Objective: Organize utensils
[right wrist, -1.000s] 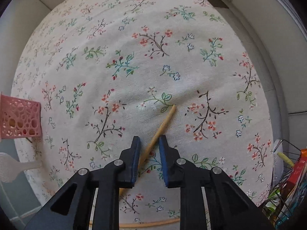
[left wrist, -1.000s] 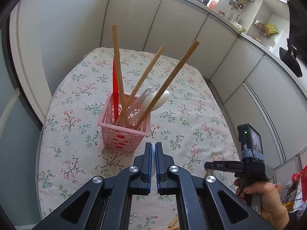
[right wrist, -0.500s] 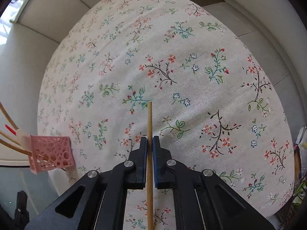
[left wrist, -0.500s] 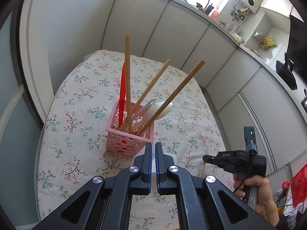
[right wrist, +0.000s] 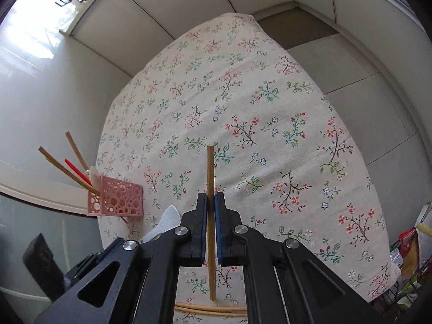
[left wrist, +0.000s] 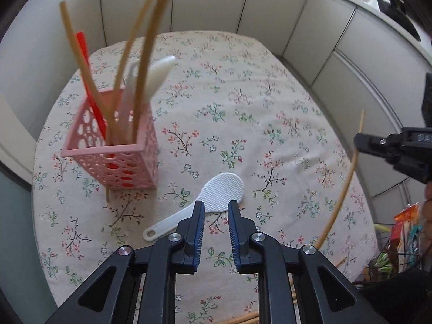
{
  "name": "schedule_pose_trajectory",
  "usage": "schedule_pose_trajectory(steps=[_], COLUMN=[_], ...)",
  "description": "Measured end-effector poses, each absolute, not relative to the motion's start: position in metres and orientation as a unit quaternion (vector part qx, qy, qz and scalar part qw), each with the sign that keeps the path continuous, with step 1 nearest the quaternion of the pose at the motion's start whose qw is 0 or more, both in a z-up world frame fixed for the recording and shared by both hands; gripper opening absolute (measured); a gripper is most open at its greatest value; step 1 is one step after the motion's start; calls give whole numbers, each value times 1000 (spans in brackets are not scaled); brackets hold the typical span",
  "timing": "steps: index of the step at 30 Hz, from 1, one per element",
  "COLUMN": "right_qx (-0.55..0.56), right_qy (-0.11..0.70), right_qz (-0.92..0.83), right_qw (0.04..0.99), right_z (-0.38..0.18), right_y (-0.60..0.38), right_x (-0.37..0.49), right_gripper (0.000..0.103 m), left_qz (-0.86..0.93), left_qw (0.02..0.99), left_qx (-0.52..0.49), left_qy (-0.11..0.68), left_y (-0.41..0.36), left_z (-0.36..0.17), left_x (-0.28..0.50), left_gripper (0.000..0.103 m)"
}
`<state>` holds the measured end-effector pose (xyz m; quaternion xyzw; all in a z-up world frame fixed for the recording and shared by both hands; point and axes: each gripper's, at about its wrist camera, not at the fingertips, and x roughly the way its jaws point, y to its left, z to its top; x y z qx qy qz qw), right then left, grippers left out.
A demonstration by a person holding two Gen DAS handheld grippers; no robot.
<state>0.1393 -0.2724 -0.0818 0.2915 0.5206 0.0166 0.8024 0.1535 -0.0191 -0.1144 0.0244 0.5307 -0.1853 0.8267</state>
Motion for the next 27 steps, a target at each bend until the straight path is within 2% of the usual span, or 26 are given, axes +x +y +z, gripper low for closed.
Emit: schedule_pose_trajectory(steps=[1,3,5,16,19,21,27], right_qx=[291,296,305,320,323,323,326], right_qy=[518,515,517,529,531,530,526], right_qz=[14,10,10,4,10,12,19], right_qw=[804,804,800,786,784,784,785], right_z=[-80,-81,-84,-98,-99,-99,-95], right_y=[-277,-285,-296,-327,-330,-331,-333], right_x=[137,135,133,131,131,131,129], right_gripper=[5,5,5,5,5,5,5], left_qz=[-183,-171,-158,-43,-29,-23,-18], left_qw=[824,821,822,825,826,825,828], left_qx=[33,50,64,135,145,148,148], left_qy=[536,542,543,548,544,546,541], left_y=[-27,-43,-59,-103,-106,-108,-104], left_z=[-120,-131,-139,-176,-178,-179,-170], left_x=[157,164,170,189,190,191,190], left_gripper=[24,35,38,38,34,21,9])
